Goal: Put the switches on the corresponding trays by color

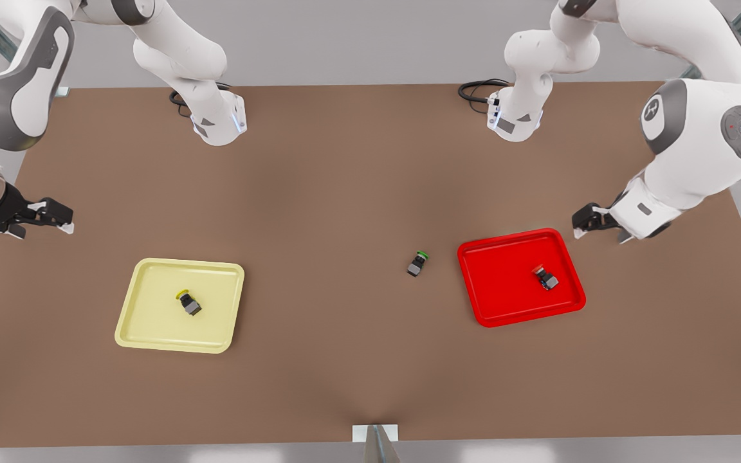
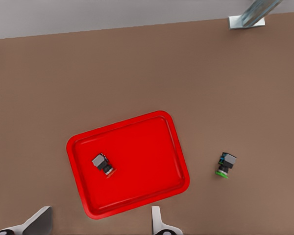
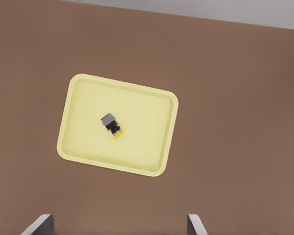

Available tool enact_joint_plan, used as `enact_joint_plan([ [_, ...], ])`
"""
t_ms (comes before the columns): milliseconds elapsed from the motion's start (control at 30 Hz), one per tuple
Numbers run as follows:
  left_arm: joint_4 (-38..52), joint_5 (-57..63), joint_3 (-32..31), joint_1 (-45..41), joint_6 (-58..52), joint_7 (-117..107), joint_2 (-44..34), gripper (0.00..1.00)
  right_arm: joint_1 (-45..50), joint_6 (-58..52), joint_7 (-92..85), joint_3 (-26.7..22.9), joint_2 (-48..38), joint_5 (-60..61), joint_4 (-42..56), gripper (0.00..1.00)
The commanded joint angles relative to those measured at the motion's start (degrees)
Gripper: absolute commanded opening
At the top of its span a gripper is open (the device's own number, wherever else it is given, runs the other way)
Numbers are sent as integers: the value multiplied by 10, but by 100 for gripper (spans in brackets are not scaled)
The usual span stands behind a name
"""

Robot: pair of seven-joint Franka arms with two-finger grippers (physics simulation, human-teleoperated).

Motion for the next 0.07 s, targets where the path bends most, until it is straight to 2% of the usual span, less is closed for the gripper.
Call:
enact_joint_plan([
  [0, -1, 44, 0, 2, 0, 0, -1, 100, 0, 0, 0, 0, 0, 0, 0, 100],
  [33, -2, 45, 0, 2, -1, 0, -2, 100, 1, 1, 1, 0, 1, 0, -1, 100],
])
